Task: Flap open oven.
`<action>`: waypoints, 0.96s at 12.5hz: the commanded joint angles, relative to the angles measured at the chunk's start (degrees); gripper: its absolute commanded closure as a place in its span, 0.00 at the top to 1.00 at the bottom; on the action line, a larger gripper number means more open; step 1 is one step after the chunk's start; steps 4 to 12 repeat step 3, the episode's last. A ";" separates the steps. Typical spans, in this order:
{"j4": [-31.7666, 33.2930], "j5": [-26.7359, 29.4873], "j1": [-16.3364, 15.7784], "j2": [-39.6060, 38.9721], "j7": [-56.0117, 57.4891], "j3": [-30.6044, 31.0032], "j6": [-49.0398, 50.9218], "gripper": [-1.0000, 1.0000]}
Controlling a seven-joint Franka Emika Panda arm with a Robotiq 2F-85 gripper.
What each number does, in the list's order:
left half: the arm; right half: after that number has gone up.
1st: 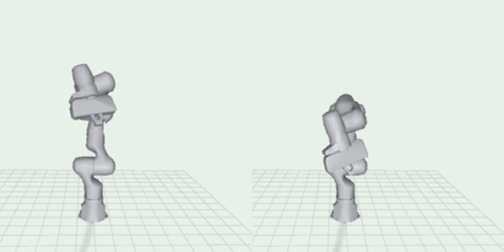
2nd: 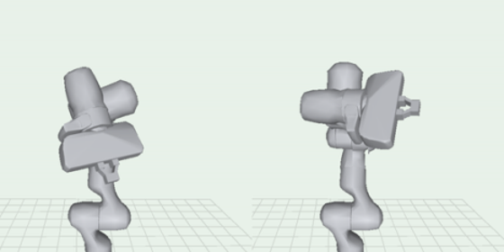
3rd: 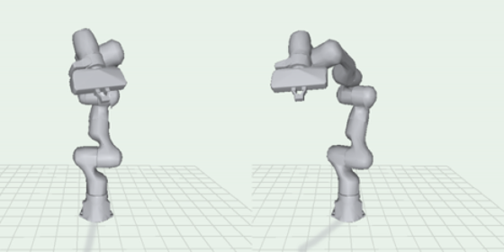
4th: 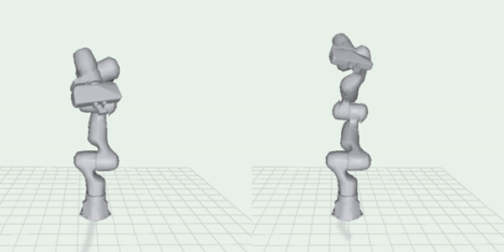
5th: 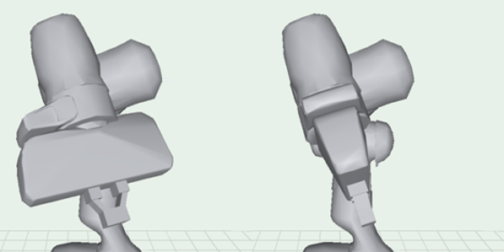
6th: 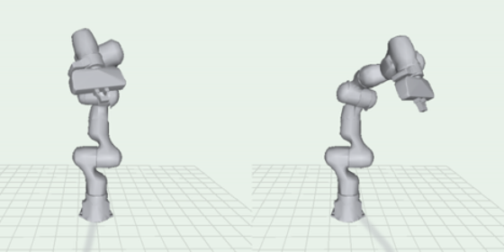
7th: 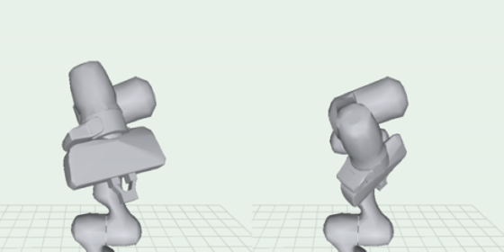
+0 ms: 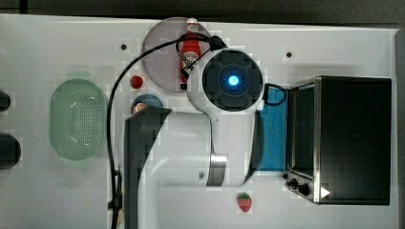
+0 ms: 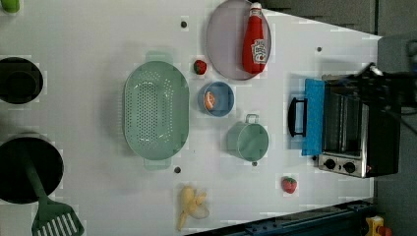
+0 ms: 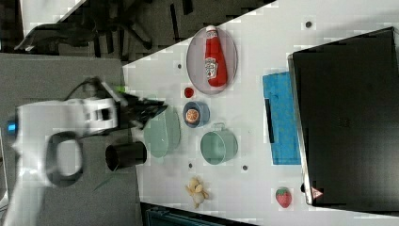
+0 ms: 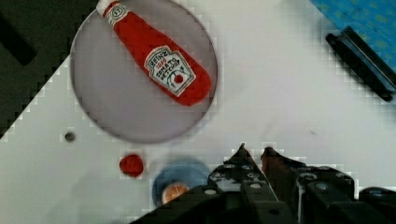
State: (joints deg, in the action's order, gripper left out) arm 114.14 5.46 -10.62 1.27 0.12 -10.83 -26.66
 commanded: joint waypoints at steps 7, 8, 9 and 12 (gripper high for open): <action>-9.34 -4.21 0.68 3.00 -8.39 -0.28 18.40 0.18; -9.34 -4.21 0.68 3.00 -8.39 -0.28 18.40 0.18; -9.34 -4.21 0.68 3.00 -8.39 -0.28 18.40 0.18; -9.34 -4.21 0.68 3.00 -8.39 -0.28 18.40 0.18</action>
